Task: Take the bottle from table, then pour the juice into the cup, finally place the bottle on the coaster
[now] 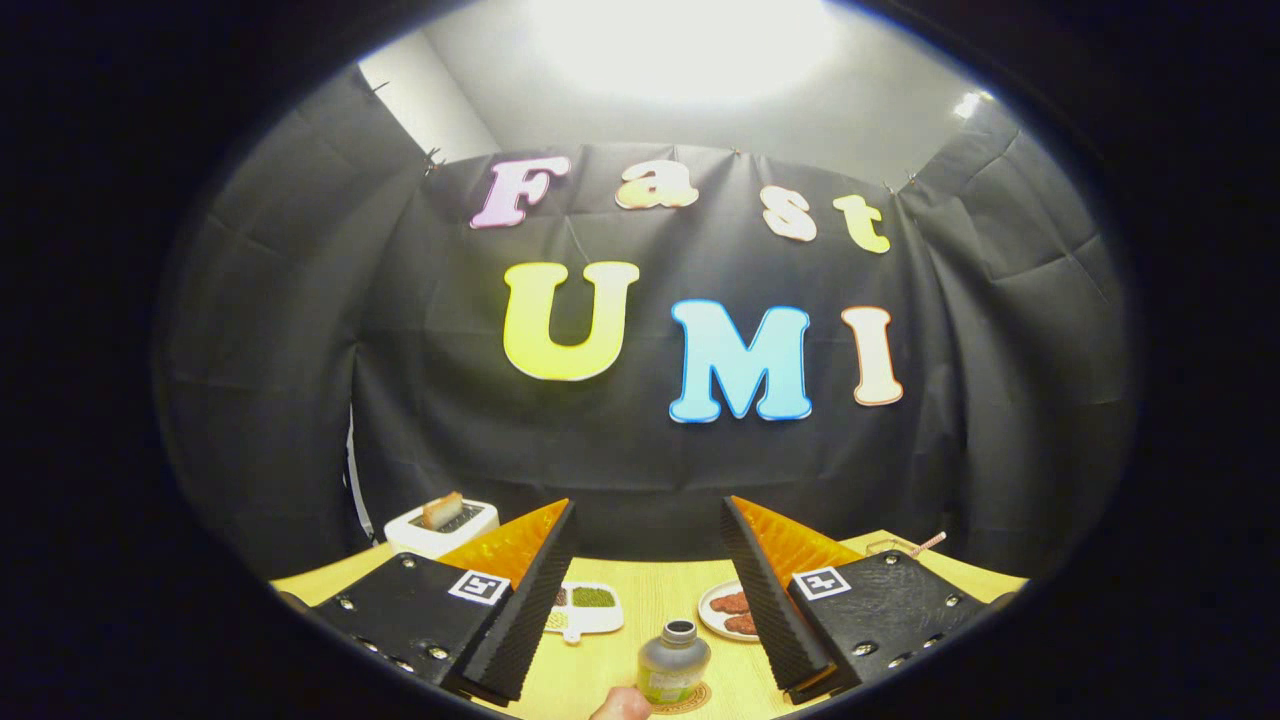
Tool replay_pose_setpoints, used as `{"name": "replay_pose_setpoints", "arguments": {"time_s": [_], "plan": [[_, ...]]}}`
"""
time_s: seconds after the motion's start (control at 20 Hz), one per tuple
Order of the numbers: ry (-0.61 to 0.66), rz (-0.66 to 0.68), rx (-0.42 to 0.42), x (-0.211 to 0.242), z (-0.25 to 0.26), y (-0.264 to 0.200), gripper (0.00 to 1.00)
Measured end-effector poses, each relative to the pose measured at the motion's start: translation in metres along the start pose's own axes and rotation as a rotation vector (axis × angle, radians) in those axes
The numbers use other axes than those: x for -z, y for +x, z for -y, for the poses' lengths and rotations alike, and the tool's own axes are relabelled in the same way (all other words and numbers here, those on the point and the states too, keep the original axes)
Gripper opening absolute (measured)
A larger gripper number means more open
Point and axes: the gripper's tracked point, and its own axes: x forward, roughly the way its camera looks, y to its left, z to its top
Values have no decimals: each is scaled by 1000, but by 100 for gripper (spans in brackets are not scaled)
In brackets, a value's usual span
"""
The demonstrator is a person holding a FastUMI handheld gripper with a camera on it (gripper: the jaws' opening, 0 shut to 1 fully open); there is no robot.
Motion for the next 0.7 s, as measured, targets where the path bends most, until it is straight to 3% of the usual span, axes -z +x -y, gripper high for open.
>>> {"name": "replay_pose_setpoints", "arguments": {"time_s": [0.3, 0.7], "plan": [[53, 17, -30, -45, -16, 0, 88], [34, 6, -59, -35, -14, -5, 88]]}}
